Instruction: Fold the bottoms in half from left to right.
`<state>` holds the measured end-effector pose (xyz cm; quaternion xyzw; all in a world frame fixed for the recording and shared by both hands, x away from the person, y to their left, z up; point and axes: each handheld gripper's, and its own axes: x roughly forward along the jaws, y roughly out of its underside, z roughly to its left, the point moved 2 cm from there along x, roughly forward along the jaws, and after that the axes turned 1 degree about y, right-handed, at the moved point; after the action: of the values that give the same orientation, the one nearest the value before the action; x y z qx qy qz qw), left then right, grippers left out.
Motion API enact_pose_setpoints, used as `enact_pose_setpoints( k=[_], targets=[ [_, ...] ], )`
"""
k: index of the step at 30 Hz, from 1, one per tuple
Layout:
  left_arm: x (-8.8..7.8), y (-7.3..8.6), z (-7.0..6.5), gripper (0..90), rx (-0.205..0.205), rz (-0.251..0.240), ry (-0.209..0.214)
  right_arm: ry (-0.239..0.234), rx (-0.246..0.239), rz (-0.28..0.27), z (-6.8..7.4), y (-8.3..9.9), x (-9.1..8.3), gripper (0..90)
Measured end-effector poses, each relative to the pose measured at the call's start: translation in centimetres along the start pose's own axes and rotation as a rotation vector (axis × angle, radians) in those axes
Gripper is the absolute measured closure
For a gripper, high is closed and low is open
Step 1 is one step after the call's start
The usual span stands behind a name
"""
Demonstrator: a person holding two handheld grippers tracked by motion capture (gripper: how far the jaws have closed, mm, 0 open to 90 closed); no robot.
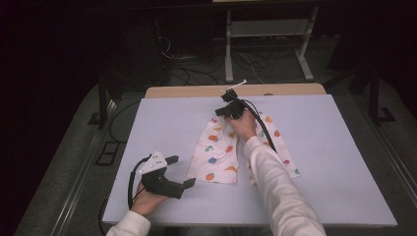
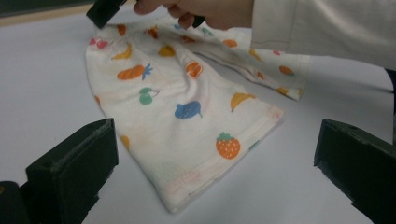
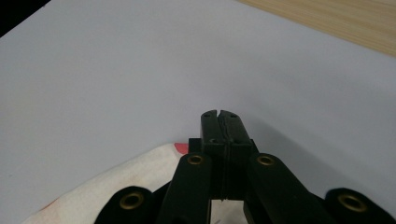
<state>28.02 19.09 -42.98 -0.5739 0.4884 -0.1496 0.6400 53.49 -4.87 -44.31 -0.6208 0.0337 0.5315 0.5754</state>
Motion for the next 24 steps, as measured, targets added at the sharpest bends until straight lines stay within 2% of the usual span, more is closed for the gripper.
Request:
enact_pose_setpoints(
  k=[4, 9, 11, 18, 24],
  targets=[
    [0.0, 0.0, 0.3, 0.0, -0.023, 0.017, -0.006, -0.002, 0.005, -0.011, 0.2, 0.6, -0.2, 88.5],
    [-0.2, -0.6, 0.7, 0.0, -0.093, 0.0, -0.02, -0.007, 0.015, -0.03, 0.4, 1.1, -0.4, 88.6],
    [0.0, -0.8, 0.8, 0.0, -0.108, 0.008, -0.03, -0.005, 0.012, -0.031, 0.5, 1.2, -0.5, 88.5],
    [0.9, -1.1, 1.4, 0.0, -0.141, 0.092, -0.05, -0.002, 0.008, -0.042, 0.8, 1.4, -0.9, 88.5],
    [1.5, -0.8, 2.0, 0.0, -0.186, 0.139, -0.051, -0.003, 0.016, -0.05, 0.9, 1.5, -1.1, 88.5]
  ],
)
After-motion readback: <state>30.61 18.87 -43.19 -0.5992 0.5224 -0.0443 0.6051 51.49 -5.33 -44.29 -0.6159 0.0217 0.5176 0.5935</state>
